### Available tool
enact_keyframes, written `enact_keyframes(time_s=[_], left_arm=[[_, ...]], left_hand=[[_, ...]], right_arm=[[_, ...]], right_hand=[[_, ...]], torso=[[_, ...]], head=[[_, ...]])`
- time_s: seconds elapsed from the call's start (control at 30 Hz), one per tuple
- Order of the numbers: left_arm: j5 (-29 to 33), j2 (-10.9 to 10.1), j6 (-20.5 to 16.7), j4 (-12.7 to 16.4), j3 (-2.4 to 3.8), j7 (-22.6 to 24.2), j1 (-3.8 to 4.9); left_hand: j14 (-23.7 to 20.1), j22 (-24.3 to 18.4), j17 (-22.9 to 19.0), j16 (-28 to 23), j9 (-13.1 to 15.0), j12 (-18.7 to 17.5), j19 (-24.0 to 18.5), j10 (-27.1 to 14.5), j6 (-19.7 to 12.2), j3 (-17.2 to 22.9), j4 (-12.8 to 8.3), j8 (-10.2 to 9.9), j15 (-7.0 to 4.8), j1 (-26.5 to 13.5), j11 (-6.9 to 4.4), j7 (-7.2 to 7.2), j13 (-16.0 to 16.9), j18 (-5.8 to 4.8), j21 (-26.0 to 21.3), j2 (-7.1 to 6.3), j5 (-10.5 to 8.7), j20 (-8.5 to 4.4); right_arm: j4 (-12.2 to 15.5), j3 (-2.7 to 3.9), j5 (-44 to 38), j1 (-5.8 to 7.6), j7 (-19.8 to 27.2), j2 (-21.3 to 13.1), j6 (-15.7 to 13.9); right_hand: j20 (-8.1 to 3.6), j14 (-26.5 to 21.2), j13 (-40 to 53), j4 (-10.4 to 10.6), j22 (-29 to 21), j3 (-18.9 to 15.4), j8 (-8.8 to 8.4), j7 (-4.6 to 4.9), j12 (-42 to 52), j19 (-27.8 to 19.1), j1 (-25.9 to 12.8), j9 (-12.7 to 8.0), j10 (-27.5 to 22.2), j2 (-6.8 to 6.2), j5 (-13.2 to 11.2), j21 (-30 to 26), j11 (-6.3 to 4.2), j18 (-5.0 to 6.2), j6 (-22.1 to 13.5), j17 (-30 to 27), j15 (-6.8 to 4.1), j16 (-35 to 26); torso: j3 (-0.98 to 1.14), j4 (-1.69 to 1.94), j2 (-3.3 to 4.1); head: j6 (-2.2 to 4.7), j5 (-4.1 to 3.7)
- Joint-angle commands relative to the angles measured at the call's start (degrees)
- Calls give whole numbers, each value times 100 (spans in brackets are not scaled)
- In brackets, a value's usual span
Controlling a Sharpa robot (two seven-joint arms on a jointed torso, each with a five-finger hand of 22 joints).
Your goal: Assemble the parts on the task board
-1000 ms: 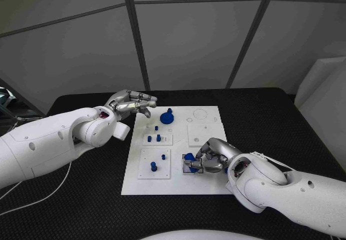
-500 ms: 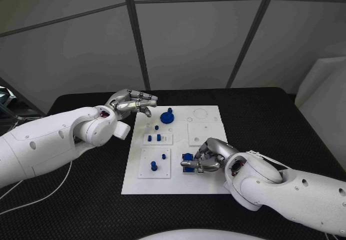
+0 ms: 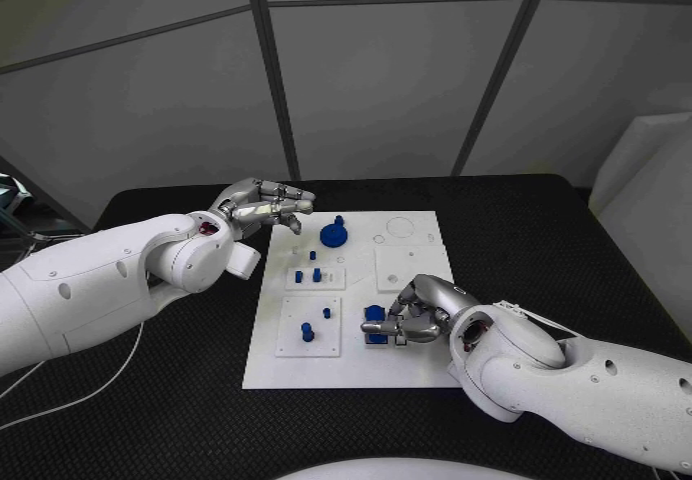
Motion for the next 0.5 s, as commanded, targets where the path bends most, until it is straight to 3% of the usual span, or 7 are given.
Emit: enact_keyframes(time_s=[0.03, 0.27, 0.5], left_arm=[[31, -3, 34, 9, 4, 44, 8], [31, -14, 47, 5, 3, 27, 8], [31, -14, 54, 4, 1, 19, 7]], left_hand=[[25, -5, -5, -25, 7, -20, 20, -37, -18, -18, 3, -31, 13, -28, 13, 10, 8, -27, -27, 26, -32, 24], [25, -5, -5, -25, 7, -20, 20, -37, -18, -18, 3, -31, 13, -28, 13, 10, 8, -27, -27, 26, -32, 24], [25, -5, -5, -25, 7, -20, 20, -37, -18, -18, 3, -31, 13, -28, 13, 10, 8, -27, -27, 26, -32, 24]], right_arm=[[57, 3, -147, 7, 72, -27, -76], [101, 2, -197, 7, 128, -73, -88], [-3, 2, -205, 7, 124, -8, -149]], right_hand=[[-40, 388, 891, -1, 1510, 105, -30, -9, -18, 594, 291, 49, 340, 82, 75, 18, -38, -86, 32, 429, -20, -2], [-53, 398, 912, -28, 1510, 238, -49, -27, -4, 594, 760, 157, 351, 298, 56, 18, -53, -86, 80, 475, -31, 19], [-65, 405, 937, -48, 1510, 278, -27, -54, 20, 594, 859, 243, 365, 481, 29, 18, -74, -86, 165, 508, -45, 36]], torso=[[3, 0, 0], [1, 1, 1], [0, 5, 4]], head=[[-1, 3], [-2, 15], [-2, 16]])
